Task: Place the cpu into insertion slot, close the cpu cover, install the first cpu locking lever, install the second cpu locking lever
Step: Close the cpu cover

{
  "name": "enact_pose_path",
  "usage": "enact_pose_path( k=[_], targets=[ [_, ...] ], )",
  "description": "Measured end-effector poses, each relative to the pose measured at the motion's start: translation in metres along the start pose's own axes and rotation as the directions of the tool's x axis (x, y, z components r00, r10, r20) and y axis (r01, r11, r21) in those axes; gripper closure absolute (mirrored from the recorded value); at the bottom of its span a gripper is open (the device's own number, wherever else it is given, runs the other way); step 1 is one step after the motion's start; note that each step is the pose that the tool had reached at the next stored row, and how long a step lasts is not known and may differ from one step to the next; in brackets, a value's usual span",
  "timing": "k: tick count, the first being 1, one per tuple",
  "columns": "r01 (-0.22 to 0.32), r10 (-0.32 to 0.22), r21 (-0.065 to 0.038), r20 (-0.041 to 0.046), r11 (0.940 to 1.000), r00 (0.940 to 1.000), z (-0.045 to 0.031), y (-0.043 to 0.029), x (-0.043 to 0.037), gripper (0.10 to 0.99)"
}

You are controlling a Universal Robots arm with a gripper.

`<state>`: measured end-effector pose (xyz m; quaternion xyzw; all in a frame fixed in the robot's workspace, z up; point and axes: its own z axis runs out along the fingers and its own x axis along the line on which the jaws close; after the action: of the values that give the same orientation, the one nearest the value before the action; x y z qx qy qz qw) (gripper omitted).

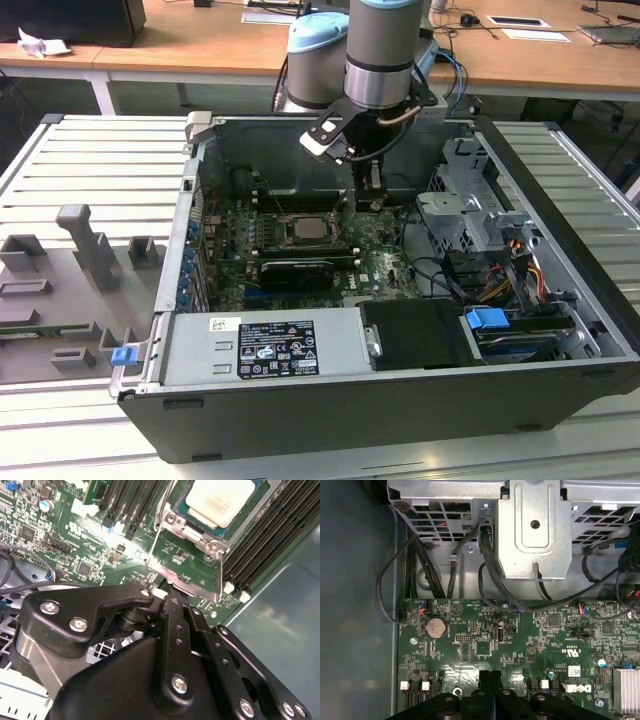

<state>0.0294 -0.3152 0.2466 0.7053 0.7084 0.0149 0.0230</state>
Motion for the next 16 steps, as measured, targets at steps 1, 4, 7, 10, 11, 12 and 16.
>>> enact_pose_path(
  k=[1,4,7,10,11,12,16],
  targets=[
    [0.000,0.000,0.000,-0.0002,1.0000,1.0000,-0.0003,-0.0010,0.0000,0.980],
    [0.000,0.000,0.000,0.0000,1.0000,1.0000,-0.0004,-0.0023,0.0000,0.980],
    [0.000,0.000,0.000,-0.0002,1.0000,1.0000,-0.0004,-0.0029,0.0000,0.980],
    [0.000,0.000,0.000,-0.0001,1.0000,1.0000,-0.0005,-0.0039,0.0000,0.980],
    [0.000,0.000,0.000,-0.0001,1.0000,1.0000,-0.0006,-0.0049,0.0000,0.980],
    [0.000,0.000,0.000,-0.0001,1.0000,1.0000,-0.0006,-0.0053,0.0000,0.980],
    [0.000,0.000,0.000,-0.0001,1.0000,1.0000,-0.0006,-0.0062,0.0000,0.980]
  ],
)
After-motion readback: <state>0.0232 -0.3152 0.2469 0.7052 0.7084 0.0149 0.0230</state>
